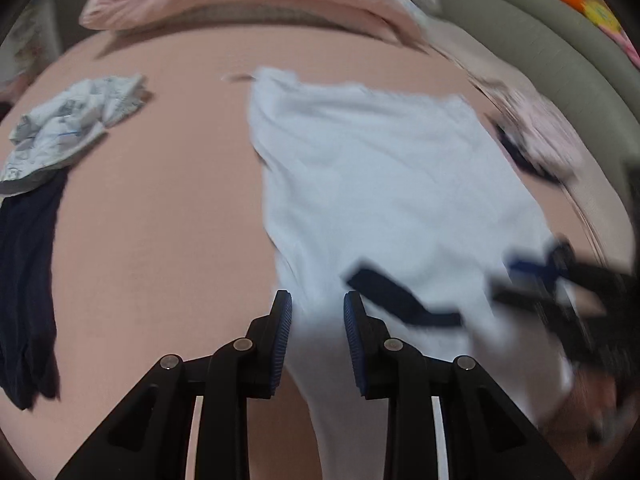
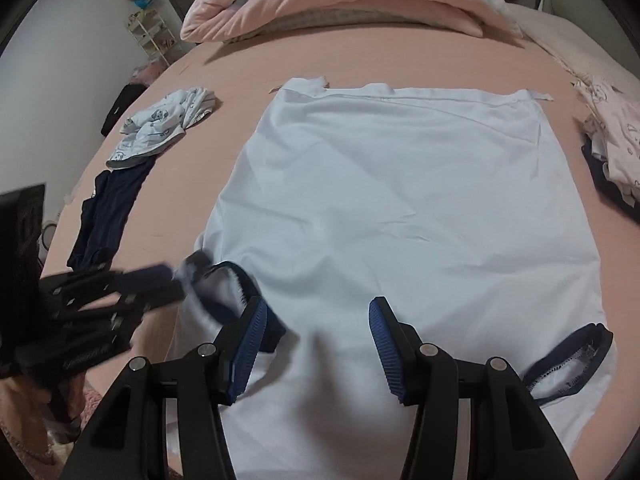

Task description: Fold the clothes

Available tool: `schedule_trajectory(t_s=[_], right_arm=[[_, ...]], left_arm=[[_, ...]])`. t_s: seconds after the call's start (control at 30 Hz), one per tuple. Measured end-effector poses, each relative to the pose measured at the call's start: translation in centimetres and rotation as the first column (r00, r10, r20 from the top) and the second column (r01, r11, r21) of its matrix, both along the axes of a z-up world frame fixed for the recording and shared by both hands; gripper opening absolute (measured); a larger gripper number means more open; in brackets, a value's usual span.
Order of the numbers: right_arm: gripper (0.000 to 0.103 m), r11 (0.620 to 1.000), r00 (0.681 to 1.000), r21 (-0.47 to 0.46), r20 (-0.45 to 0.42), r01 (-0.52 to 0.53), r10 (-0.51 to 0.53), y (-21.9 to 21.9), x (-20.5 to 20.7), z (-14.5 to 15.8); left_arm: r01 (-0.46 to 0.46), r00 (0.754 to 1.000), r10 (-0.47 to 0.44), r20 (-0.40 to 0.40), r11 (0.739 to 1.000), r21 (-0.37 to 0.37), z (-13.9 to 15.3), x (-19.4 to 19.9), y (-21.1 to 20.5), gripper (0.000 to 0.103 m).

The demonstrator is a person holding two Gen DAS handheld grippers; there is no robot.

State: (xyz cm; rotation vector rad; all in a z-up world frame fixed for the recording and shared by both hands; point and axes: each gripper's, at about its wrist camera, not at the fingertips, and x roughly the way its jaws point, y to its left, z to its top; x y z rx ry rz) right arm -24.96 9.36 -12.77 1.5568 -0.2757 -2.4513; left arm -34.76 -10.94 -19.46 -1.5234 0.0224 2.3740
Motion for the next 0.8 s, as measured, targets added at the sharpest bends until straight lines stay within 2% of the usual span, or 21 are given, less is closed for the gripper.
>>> schedule_trajectory(t_s=[0.1,0.23,0.3,0.33,0.4,0.5,0.6,0.7,0.73,0.8], right_arm=[[0.053,0.995,0.995,-0.040,0.028,-0.093,0.095,-1.6,0.2,-0.6],[0.053,0.972,0.971,-0.004,0.053,-0.235,0.235,-5.5,0.4,-2.5],[0.053,0.980,0.981,0.069,0.060,-0.186,0.182,-5.8,0.2,-3.3],[0.053,0.987,0.989,0.075,0.067,-0.140,0.135,-5.2,0.0,-3.6],[0.053,0.997,0.995,0.062,0.092,-0.044,0.038,-3.1,-0.4,-4.3],[0.053,0.999,0.995,0.046,0.098,0.017,-0.022,-0.8,-0.1,-4.2],[0.053,1.000,0.999,-0.004,0.049,-0.006,0.006,-0.6,0.3,-2.7],[0.053,0.998,0.998,-0.040,0.044,-0.044,0.045,-1.6,-0.1,-2.7],[0.053,0.996,0.994,-0.053,0.083,-0.065,0.069,-2.1,-0.4,-3.4],[0.053,0.995,0.979,-0.017,0.178,-0.100,0.101,-3.0,-0.8,-5.3]], left_arm=[[-0.093,0.995,0.093,0.024,0.996,-0.005,0.2,-0.2,-0.9,0.024],[-0.031,1.000,0.031,-0.003,0.999,0.032,1.0,2.8,-1.0,0.024],[0.035,0.999,-0.035,-0.004,0.999,0.005,0.4,3.5,0.2,0.024],[0.057,0.998,-0.057,-0.002,0.998,-0.013,-0.1,3.6,0.8,0.024],[0.031,0.999,-0.029,0.039,0.999,-0.045,-1.7,2.3,1.5,0.024],[-0.035,0.996,0.035,0.085,0.999,-0.007,-2.1,0.7,1.3,0.024],[0.001,0.999,-0.001,0.039,1.000,-0.005,-0.3,1.2,1.9,0.024],[0.016,0.998,-0.012,0.062,0.998,-0.065,0.0,2.8,1.7,0.024],[0.032,0.996,-0.024,0.088,0.995,-0.098,-0.5,3.5,1.7,0.024],[0.062,0.993,-0.045,0.114,0.986,-0.155,-1.4,4.9,1.7,0.024]])
